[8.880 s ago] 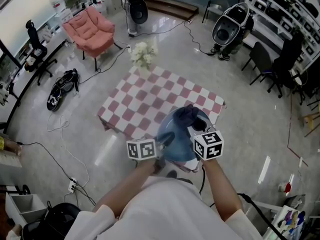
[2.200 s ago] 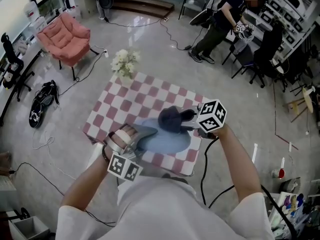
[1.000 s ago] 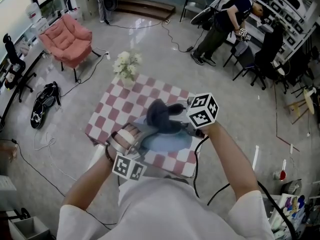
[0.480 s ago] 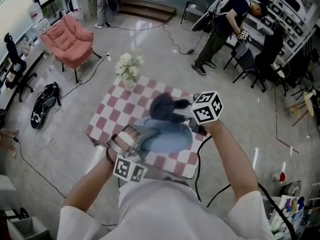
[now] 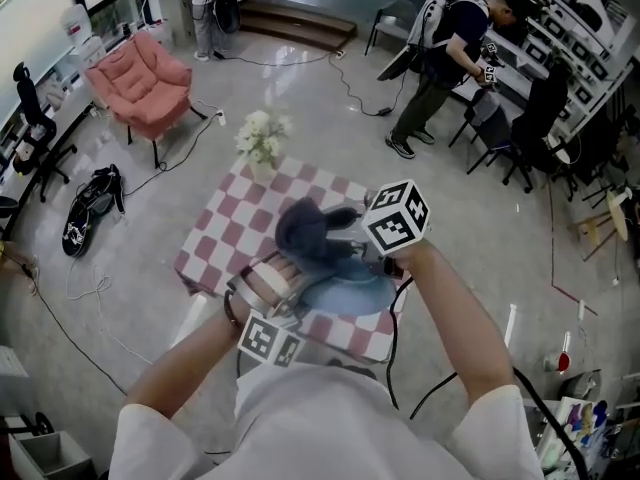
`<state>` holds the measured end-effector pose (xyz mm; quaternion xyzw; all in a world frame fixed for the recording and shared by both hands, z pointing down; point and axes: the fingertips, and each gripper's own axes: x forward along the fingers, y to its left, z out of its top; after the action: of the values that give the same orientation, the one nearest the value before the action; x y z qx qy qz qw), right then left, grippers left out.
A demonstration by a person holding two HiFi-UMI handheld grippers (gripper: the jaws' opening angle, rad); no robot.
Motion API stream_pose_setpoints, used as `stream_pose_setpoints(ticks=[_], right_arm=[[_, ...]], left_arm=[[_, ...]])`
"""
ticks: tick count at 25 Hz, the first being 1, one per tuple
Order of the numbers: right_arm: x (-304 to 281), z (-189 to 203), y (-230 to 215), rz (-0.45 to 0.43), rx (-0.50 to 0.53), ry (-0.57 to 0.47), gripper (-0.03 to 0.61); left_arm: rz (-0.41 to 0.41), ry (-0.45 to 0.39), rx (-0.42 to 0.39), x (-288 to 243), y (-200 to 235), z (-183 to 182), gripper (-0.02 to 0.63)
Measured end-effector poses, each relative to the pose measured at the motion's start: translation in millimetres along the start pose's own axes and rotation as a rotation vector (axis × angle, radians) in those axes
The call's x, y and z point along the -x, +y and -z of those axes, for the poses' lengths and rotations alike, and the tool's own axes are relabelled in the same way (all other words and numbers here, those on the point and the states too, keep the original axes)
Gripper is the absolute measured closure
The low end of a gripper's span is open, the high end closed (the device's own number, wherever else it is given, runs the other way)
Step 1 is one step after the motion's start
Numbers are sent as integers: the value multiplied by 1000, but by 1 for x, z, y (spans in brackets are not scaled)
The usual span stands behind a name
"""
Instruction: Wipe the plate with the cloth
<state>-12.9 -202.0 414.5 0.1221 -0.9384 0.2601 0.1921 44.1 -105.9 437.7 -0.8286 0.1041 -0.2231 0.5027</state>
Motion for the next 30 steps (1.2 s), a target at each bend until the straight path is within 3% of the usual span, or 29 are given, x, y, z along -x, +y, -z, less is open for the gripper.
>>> stream_pose_setpoints(ticks=[7,14,26,30], right_arm=[[-19,16,-6,16,17,112,472],[-13,46,-36,91,-12,184,473],[27,85,-79,192,-109,169,472],[37,89,-89,211,-137,127,473]], left_arm=[[2,11,-54,-3,1,-2,551],[3,-1,-38,6,-6,-2,551],[1,11,-18,9,-8,18,551],[-7,6,22,11,0,27,551]])
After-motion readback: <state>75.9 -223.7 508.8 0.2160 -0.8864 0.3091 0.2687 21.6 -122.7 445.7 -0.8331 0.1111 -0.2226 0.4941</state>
